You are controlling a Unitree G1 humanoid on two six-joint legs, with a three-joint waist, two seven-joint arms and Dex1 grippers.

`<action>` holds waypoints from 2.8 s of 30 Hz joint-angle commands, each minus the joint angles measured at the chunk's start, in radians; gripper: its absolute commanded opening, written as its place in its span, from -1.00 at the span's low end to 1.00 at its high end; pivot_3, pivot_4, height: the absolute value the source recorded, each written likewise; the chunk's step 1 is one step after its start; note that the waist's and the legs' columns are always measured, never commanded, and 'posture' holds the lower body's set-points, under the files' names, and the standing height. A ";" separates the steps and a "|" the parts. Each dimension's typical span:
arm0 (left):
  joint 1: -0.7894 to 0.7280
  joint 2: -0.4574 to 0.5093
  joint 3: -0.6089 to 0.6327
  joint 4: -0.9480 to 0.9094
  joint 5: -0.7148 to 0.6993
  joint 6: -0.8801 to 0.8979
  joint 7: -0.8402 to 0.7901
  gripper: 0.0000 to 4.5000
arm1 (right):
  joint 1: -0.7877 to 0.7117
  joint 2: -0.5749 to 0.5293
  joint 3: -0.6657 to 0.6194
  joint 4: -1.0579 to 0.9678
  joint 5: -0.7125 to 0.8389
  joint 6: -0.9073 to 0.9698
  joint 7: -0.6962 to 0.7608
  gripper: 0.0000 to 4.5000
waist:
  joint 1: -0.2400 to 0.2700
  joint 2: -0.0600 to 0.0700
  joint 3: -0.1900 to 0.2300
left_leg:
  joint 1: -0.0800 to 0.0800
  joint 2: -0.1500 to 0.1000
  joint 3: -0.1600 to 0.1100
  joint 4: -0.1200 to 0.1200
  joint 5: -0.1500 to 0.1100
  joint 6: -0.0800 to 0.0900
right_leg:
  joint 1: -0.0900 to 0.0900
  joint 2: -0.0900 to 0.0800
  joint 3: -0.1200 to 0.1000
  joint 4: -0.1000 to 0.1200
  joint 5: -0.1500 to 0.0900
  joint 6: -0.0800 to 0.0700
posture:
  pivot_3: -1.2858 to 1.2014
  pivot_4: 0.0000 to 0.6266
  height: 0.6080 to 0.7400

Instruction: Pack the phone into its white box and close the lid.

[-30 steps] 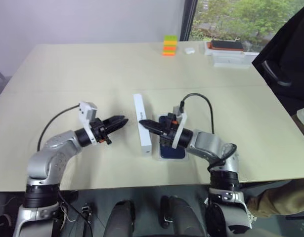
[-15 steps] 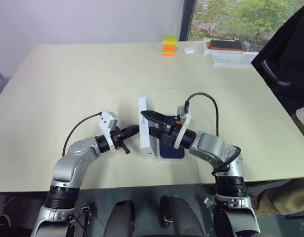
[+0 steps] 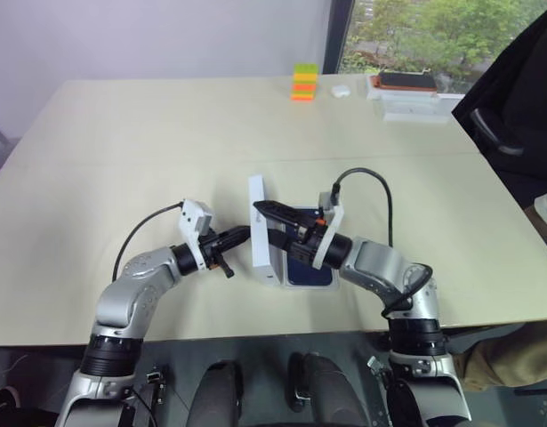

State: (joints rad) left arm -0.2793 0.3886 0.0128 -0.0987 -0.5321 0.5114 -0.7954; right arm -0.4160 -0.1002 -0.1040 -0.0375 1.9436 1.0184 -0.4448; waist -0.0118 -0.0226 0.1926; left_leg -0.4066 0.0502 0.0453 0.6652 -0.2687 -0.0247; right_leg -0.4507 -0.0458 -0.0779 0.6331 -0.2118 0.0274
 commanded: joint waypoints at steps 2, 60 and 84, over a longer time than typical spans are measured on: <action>-0.046 -0.047 -0.031 -0.033 -0.017 0.012 0.016 -1.00 | -0.134 -0.396 -0.002 -0.018 -0.320 0.064 0.423 0.97 | 0.008 0.005 0.003 | 0.000 0.000 0.000 0.000 0.000 0.000 | 0.000 0.000 0.000 0.000 0.000 0.000 | 0.03 -0.52 1.00; -0.131 -0.017 0.019 -0.018 0.003 0.051 0.031 -1.00 | -0.116 -0.616 0.116 0.063 -1.493 -0.458 1.350 0.86 | 0.023 -0.001 0.000 | 0.003 -0.004 0.005 0.003 -0.003 0.012 | 0.002 0.003 0.012 -0.001 0.001 0.003 | 0.03 -0.52 1.00; -0.200 -0.037 -0.117 0.272 0.152 -0.029 -0.090 -1.00 | -0.024 -0.609 0.244 -0.115 -1.661 -0.535 1.388 -0.99 | 0.025 -0.001 0.000 | 0.003 -0.004 0.005 0.003 -0.003 0.011 | 0.002 0.002 0.010 -0.001 0.001 0.003 | 0.03 -0.52 1.00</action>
State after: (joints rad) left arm -0.4775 0.3570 -0.0929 0.2195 -0.3626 0.4693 -0.8712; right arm -0.4204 -0.7112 0.1476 -0.1122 0.2865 0.4862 0.9461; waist 0.0127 -0.0238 0.1923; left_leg -0.4034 0.0458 0.0506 0.6684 -0.2715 -0.0136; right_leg -0.4483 -0.0442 -0.0675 0.6326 -0.2104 0.0301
